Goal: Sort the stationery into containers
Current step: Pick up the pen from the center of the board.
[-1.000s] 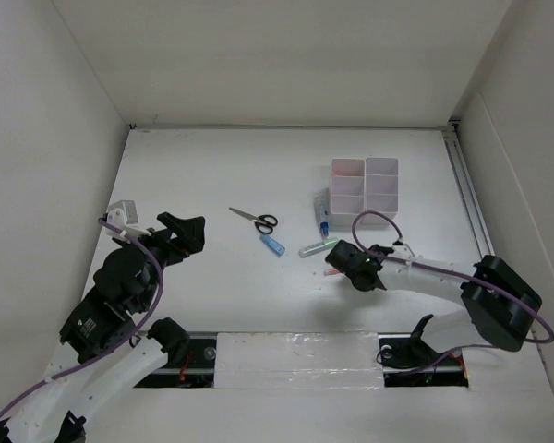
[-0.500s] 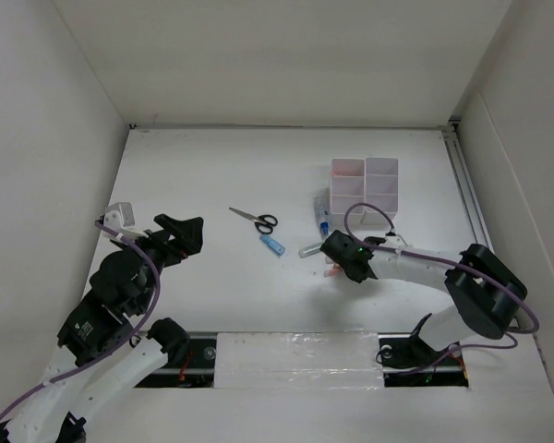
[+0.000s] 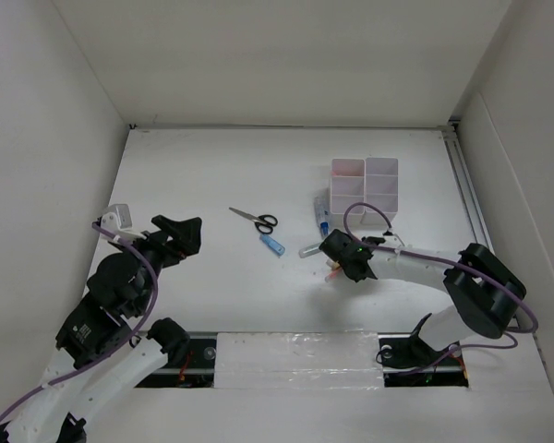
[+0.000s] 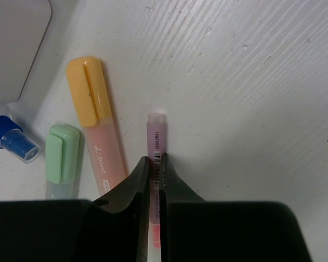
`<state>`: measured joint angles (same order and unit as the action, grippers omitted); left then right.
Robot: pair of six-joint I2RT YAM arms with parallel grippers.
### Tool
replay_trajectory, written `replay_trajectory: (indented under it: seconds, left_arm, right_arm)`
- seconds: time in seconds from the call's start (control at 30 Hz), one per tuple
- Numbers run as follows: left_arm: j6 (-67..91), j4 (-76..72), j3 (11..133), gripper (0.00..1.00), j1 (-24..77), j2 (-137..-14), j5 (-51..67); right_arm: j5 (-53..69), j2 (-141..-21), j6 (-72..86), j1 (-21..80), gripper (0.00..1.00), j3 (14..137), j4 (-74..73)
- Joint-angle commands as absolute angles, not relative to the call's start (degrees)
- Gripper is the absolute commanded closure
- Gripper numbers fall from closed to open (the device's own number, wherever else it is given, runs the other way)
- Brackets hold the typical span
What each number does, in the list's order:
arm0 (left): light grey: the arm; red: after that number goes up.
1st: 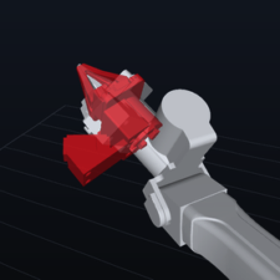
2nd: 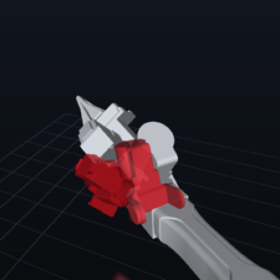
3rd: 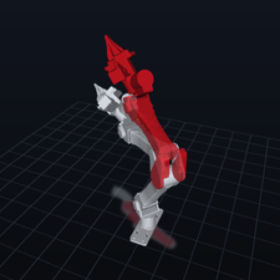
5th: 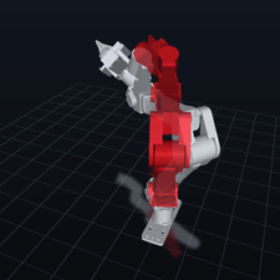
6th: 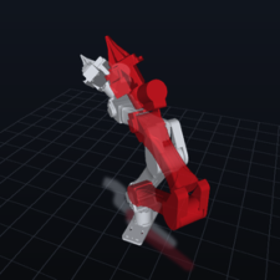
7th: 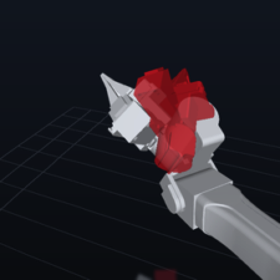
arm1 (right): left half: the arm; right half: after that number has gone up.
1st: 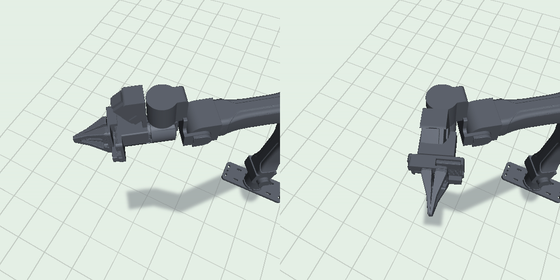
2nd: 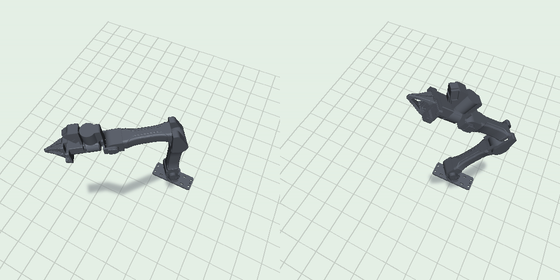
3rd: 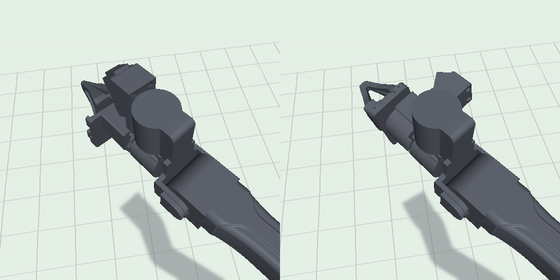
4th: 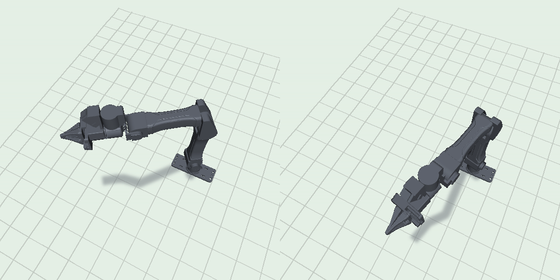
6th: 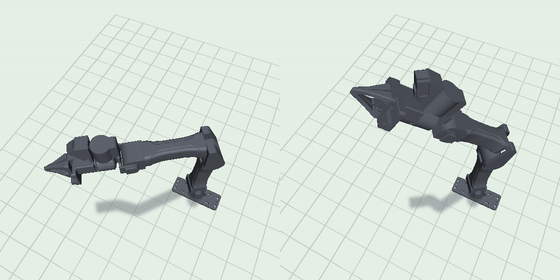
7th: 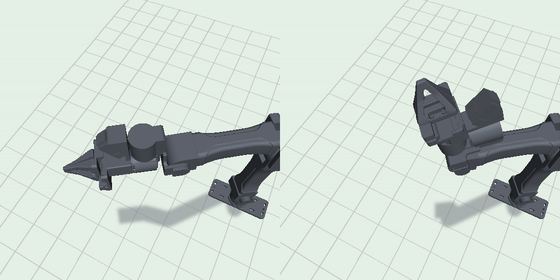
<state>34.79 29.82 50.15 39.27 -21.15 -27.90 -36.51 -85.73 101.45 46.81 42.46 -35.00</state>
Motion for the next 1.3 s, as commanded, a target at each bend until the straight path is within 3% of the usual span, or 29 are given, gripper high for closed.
replay_trajectory:
  seconds: [0.0,0.03,0.2,0.6,0.8,0.93,1.03,1.07,1.13,1.17,1.27]
  left_arm:
    - [34.01,28.12,49.92,0.00,39.02,-20.39,-28.56]
    - [34.01,28.12,49.92,0.00,39.02,-20.39,-28.56]
    - [34.01,28.12,49.92,0.00,39.02,-19.86,-28.56]
    - [34.01,28.12,49.92,0.00,39.55,-19.86,-28.56]
    - [34.01,28.12,49.92,0.00,40.07,-20.39,-28.56]
    - [34.01,28.12,49.92,0.00,40.61,-20.39,-28.56]
    - [34.01,28.12,49.92,0.00,41.13,-20.92,-28.56]
    - [34.01,28.12,49.92,0.00,41.13,-21.44,-28.56]
    - [34.01,28.12,49.92,0.00,41.13,-21.45,-28.56]
    - [34.01,28.12,49.92,0.00,41.13,-22.05,-28.56]
    - [34.01,28.12,49.39,0.00,41.13,-22.76,-28.56]
  right_arm:
    - [-31.38,-88.06,100.29,47.10,0.96,40.78,-35.95]
    - [-31.38,-88.07,100.28,47.11,1.00,40.78,-35.95]
    - [-31.37,-87.02,99.67,47.11,1.00,40.78,-37.78]
    - [-37.88,-71.46,102.12,48.96,1.00,43.32,-48.33]
    - [-47.44,-68.64,97.67,50.10,1.00,50.17,-51.94]
    - [-58.08,-66.72,81.62,50.10,1.00,58.25,-50.81]
    - [-62.75,-65.65,62.30,46.25,1.00,62.31,-36.87]
    - [-60.32,-64.87,46.22,42.40,1.00,62.31,-24.47]
    - [-54.70,-64.25,29.79,38.34,1.00,60.84,-9.48]
    - [-44.14,-64.25,16.13,33.53,1.00,59.78,3.73]
    - [-26.43,-66.96,4.26,27.18,1.00,59.85,14.12]
